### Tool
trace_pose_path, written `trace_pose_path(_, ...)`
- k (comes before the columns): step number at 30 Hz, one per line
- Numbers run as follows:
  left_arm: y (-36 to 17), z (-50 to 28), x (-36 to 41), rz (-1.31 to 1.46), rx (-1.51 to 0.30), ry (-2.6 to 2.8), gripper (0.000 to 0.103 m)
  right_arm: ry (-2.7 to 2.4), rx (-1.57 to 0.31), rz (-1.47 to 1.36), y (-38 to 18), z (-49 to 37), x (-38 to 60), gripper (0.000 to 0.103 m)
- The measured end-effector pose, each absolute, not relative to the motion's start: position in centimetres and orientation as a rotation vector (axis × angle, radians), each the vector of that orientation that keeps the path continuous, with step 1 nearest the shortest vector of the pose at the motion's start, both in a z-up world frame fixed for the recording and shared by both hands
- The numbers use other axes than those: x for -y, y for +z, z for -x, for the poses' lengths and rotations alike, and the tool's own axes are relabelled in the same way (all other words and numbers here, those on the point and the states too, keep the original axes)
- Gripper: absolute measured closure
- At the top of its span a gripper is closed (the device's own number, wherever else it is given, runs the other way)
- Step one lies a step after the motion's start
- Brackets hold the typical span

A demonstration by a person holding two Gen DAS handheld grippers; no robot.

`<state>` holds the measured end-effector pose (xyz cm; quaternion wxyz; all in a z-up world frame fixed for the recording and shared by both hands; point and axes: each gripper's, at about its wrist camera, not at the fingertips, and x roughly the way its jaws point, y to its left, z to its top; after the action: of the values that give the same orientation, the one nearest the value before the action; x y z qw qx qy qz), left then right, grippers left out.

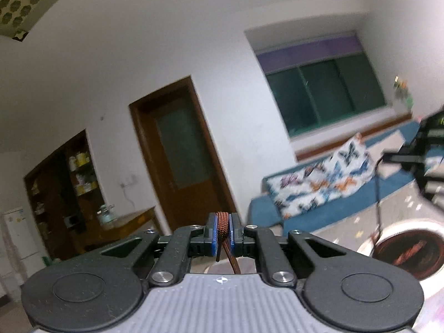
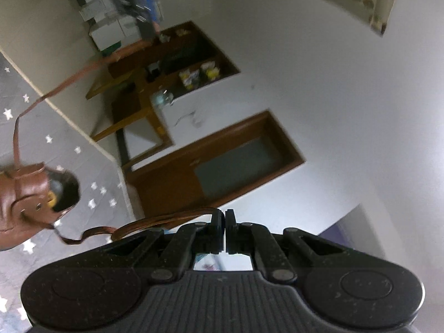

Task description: Lace up shoes with both hands

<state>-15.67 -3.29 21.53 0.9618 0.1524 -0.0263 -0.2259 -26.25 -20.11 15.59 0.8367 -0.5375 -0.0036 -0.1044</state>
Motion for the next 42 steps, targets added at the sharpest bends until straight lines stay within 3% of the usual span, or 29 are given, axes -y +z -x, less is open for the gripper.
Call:
trace_pose_path(13, 27.2, 15.7, 4.1, -0.157, 0.129, -0.584, 0.094, -0.231, 0.161, 1.103, 19.6, 26.3, 18.2, 0.102)
trace_pose_path(25, 28.7, 16.0, 4.5, -0.163, 0.102, -0.652, 0.094, -0.214, 0.215, 0.996, 23.0, 26.6, 18.4, 0.102)
trace_pose_path(37, 15.3, 16.9, 4.8, -0.413, -0.173, -0.773, 0.091, -0.121, 0.114, 0.941, 20.7, 28.3, 19.3, 0.102)
trace_pose_path(42, 11.1, 16.2, 4.3, -0.363, -0.371, -0.795, 0.09, -0.106, 0.098, 0.918, 20.2, 28.8, 19.5, 0.102)
